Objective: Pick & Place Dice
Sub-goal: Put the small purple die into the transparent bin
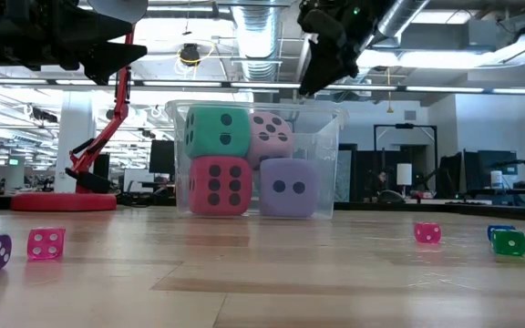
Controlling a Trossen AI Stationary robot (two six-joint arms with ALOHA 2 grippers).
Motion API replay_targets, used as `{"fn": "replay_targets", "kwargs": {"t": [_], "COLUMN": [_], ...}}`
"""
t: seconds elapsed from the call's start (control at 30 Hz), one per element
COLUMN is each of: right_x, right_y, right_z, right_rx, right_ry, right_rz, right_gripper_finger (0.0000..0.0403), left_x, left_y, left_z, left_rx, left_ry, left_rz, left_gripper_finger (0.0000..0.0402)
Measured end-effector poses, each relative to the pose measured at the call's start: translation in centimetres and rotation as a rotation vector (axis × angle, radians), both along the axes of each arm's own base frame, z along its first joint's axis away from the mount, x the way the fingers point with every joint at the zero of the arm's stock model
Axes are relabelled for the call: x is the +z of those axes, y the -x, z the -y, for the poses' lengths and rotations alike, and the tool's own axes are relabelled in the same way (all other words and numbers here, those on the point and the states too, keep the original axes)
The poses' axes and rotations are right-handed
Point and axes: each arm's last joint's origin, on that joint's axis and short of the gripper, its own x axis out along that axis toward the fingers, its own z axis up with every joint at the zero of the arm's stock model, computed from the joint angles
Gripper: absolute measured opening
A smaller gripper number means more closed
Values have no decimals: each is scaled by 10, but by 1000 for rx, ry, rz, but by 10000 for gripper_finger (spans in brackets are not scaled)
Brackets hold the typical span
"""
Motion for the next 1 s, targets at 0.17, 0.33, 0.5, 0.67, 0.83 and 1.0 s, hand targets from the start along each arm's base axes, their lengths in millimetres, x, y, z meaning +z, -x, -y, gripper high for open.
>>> {"fn": "replay_targets", "kwargs": {"t": [0.17,0.33,0.5,0.67,0.83,1.0], "right_x": [-8,-12,-13,-13,-13,-13], "right_y": [1,1,1,1,2,2], "right_z": [-4,-4,-4,-4,-5,-5], "right_rx": [5,7,7,12,15,18], "right_ry": [-7,-6,-6,-2,-2,0], "right_rz": [-13,-10,-13,-18,-25,-24], "right_gripper_finger": [57,59,78,99,135,181], "left_x": [0,0,0,0,0,0], "left_y": [0,0,0,0,0,0], "left_z": [0,0,0,0,0,0], "left_rx": [0,0,0,0,0,0], "left_ry": [0,0,0,0,0,0], "left_rz": [0,0,0,0,0,0], "left_gripper_finger": [274,274,274,274,274,274]}}
